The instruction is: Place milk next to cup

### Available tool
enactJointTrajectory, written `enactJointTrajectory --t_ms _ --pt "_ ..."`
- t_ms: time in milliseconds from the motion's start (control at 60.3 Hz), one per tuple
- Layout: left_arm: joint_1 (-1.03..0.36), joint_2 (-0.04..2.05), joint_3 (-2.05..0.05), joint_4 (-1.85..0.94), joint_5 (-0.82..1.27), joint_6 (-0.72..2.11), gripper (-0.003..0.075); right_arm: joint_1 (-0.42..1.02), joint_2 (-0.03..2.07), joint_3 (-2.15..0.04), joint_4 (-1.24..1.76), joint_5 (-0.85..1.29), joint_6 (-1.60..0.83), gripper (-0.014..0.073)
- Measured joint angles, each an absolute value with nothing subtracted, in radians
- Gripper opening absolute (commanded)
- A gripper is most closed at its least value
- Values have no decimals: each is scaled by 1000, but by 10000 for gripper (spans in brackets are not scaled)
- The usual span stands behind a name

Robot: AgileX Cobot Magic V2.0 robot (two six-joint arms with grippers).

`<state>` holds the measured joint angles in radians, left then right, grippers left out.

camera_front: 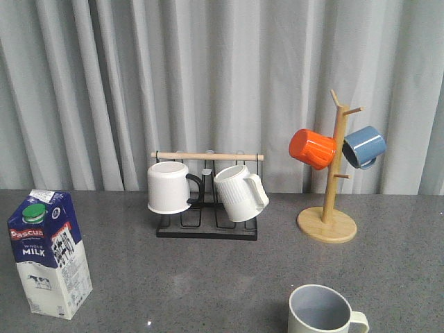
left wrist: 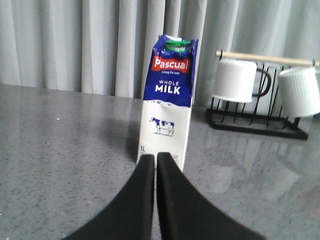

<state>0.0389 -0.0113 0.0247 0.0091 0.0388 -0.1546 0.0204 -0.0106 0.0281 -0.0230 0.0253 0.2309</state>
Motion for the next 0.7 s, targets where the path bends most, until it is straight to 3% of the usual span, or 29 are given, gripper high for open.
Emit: enactJointTrajectory --t_ms 531,697 --pt "39 -11 25 9 -149 -250 -4 20 -11 28 48 -18 245 -4" --pt "39 -11 25 9 -148 -397 25 20 -11 28 111 -35 247 55"
